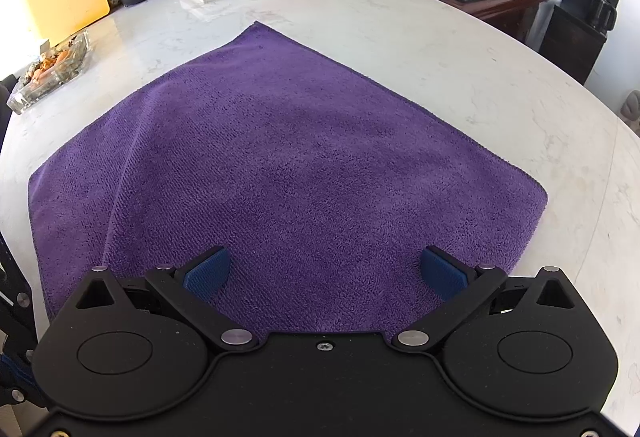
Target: Fold towel
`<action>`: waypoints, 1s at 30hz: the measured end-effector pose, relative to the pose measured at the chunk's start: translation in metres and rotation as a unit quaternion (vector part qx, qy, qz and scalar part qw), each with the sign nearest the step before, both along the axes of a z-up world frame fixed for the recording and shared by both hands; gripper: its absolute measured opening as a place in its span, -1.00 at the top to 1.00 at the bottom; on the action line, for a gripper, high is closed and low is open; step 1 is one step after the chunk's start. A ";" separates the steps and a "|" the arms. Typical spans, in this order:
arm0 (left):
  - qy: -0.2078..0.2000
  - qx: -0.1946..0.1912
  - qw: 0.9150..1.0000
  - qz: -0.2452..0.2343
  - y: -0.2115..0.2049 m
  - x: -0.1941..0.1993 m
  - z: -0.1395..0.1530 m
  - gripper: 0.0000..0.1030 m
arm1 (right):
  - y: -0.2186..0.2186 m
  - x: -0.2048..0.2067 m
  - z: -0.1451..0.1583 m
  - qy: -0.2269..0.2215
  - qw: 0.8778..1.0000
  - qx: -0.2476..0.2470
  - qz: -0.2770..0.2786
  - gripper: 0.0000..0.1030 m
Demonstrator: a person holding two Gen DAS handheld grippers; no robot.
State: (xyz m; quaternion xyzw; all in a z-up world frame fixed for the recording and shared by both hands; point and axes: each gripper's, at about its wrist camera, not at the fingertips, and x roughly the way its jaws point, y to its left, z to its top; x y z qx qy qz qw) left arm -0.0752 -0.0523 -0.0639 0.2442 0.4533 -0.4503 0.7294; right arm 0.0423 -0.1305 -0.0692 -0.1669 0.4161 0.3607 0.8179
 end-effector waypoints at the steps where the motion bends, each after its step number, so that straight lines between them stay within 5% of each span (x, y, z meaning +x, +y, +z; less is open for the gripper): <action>1: 0.003 0.000 1.000 0.000 0.001 -0.001 0.001 0.95 | 0.000 0.000 0.000 0.000 1.000 0.000 0.000 -1.00; 15: 0.024 0.004 1.000 0.008 0.009 -0.022 0.017 0.93 | -0.002 -0.001 0.000 -0.003 1.000 0.003 0.000 -1.00; 21: -0.021 0.002 0.993 0.115 0.038 -0.016 0.033 0.92 | -0.005 -0.002 0.011 -0.016 1.000 0.001 -0.008 -1.00; 25: -0.042 0.019 0.976 0.211 0.063 -0.001 0.028 0.92 | -0.023 -0.025 0.025 -0.033 0.999 0.020 -0.018 -1.00; 30: -0.033 0.025 0.961 0.274 0.074 0.014 0.014 0.92 | -0.034 -0.055 0.027 -0.017 0.998 0.053 -0.011 -1.00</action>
